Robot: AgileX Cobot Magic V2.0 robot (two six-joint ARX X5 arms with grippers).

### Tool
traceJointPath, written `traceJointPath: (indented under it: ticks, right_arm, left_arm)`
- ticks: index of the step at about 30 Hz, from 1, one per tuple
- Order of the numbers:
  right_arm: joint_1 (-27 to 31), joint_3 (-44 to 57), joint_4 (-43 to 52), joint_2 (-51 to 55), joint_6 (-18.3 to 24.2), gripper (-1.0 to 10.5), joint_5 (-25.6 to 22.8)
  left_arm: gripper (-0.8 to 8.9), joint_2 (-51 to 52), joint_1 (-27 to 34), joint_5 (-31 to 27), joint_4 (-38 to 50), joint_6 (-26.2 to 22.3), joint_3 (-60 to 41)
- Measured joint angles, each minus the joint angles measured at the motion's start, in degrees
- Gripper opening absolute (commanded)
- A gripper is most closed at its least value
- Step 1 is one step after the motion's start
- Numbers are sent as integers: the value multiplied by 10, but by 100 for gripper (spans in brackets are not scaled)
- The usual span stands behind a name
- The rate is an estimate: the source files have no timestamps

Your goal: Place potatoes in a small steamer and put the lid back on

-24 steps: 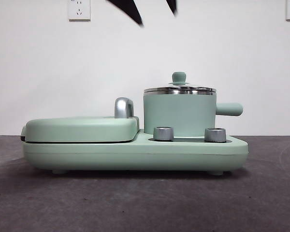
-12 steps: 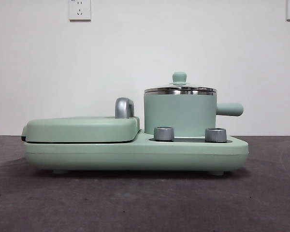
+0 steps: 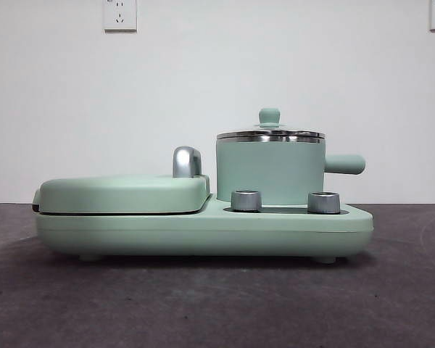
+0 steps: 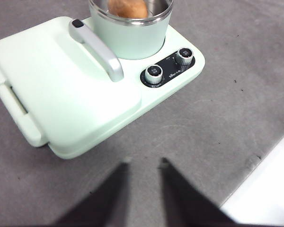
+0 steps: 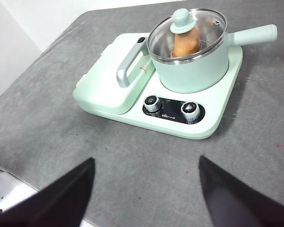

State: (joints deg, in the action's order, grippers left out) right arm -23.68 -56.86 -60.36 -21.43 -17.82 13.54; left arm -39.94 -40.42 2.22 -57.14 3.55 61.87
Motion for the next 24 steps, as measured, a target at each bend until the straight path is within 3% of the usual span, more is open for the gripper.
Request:
traceJointPath:
  ticks: [1,2,20,24]
  right_arm:
    - [0,0,0,0,0,-21,0]
    - [0,0,0,0,3,24,-1]
    - [0,0,6,0,15,18,-16]
    - [0,0,6,0,15,18,-16]
  left_arm:
    - [6,15,0,1,0,6,-10]
    - [6,28,0,1,-2,10,-18]
    - [7,95,1,1,-5,21,-23]
    - [7,110,34,3,11,21,-43]
